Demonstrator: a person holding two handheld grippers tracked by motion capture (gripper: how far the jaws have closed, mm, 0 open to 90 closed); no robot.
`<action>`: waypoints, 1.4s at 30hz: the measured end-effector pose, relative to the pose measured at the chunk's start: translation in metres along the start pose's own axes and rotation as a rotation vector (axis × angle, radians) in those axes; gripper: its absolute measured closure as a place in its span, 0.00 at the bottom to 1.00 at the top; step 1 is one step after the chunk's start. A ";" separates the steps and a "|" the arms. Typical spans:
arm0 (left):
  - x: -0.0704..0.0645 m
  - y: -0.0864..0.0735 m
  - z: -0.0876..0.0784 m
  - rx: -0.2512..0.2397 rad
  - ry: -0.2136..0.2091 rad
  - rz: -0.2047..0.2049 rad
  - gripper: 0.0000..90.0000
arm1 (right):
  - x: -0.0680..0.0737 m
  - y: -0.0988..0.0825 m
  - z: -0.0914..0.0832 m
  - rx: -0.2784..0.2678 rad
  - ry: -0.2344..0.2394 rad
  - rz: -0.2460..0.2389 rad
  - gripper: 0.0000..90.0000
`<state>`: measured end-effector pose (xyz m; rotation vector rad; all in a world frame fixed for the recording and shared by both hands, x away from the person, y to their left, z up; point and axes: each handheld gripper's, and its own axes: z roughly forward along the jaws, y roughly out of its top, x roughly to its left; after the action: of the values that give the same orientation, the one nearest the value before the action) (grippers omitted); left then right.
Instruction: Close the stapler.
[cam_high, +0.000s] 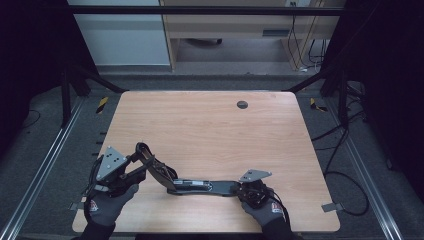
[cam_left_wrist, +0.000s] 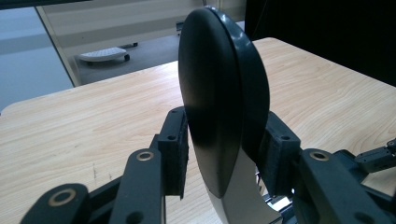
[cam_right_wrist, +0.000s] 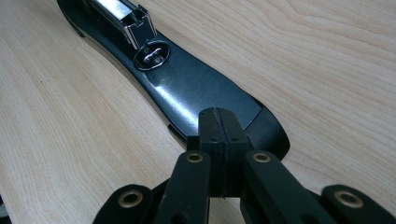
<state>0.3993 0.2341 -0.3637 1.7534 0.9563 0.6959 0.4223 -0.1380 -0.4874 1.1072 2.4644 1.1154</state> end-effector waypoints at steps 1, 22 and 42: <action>-0.001 0.000 0.000 0.000 0.000 0.003 0.65 | 0.000 0.000 0.000 -0.001 0.000 -0.001 1.00; -0.013 0.006 0.006 0.004 -0.005 0.045 0.65 | 0.000 0.000 0.000 -0.001 0.001 0.001 1.00; -0.026 0.010 0.011 0.003 0.005 0.094 0.65 | -0.001 0.000 0.000 -0.001 0.000 0.002 1.00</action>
<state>0.3974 0.2043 -0.3590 1.8093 0.8834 0.7587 0.4228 -0.1383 -0.4876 1.1095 2.4633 1.1167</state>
